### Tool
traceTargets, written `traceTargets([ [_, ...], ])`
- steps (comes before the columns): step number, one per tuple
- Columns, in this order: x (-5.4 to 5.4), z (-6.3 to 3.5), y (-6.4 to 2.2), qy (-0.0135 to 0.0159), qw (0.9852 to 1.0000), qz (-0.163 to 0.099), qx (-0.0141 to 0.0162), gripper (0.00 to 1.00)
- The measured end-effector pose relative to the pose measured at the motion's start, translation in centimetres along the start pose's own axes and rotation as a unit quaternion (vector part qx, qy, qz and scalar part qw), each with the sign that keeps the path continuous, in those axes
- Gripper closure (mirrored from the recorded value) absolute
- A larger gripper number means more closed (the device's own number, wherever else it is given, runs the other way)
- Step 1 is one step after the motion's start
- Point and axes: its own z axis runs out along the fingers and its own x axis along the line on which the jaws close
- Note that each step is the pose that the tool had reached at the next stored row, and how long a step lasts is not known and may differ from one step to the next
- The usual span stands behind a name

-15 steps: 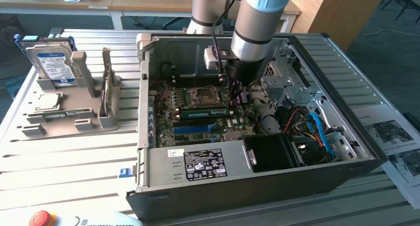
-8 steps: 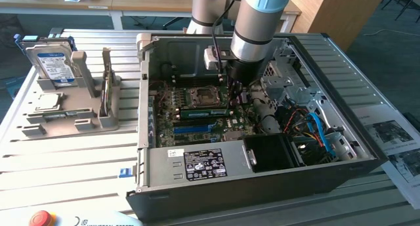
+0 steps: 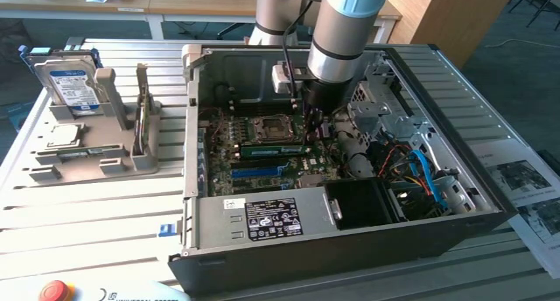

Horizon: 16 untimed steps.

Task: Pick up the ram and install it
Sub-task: 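Press down the ram until it locks into place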

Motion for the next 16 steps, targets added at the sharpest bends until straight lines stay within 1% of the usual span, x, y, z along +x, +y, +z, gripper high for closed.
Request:
traceTargets([
  [6,-0.01,-0.05,0.0,-0.0004,1.0,0.0,0.0001,0.9],
  [16,-0.02,-0.84,0.01,0.0,1.0,0.0,0.0,0.9],
])
